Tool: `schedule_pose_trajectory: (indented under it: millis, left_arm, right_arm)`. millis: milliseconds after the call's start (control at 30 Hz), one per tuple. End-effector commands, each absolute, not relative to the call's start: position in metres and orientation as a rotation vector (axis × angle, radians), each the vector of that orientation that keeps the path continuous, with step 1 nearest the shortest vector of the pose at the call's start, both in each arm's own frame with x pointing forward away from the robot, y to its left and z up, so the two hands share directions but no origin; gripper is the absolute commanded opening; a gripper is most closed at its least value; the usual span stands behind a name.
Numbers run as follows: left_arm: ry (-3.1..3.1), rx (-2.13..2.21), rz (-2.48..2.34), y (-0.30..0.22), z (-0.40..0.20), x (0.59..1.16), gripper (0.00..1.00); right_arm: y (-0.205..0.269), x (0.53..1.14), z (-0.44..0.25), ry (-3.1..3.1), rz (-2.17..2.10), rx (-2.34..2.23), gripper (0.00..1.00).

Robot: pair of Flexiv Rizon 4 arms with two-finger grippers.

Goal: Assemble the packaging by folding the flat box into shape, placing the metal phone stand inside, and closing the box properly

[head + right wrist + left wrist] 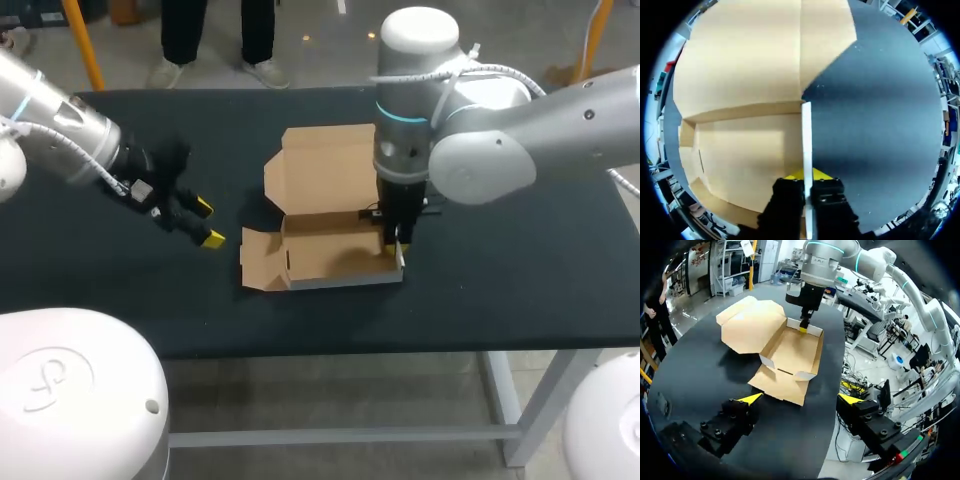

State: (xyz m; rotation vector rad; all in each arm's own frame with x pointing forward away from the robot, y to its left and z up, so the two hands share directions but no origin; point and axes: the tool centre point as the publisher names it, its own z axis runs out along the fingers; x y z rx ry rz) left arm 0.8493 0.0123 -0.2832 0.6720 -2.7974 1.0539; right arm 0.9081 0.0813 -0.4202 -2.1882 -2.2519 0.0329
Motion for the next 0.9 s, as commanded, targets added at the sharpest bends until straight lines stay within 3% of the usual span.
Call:
schedule_pose_trajectory:
  millis: [33, 900]
  left_arm:
    - [-2.183, 1.867, 1.027, 0.006, -0.303, 0.850, 1.00]
    - [-1.922, 2.139, 0.732, 0.009, -0.330, 0.869, 1.00]
  right_arm:
    - [0.082, 0.909, -0.419, -2.251, 0.040, -2.187, 0.00]
    - [0.082, 0.909, -0.419, -2.251, 0.040, -2.187, 0.00]
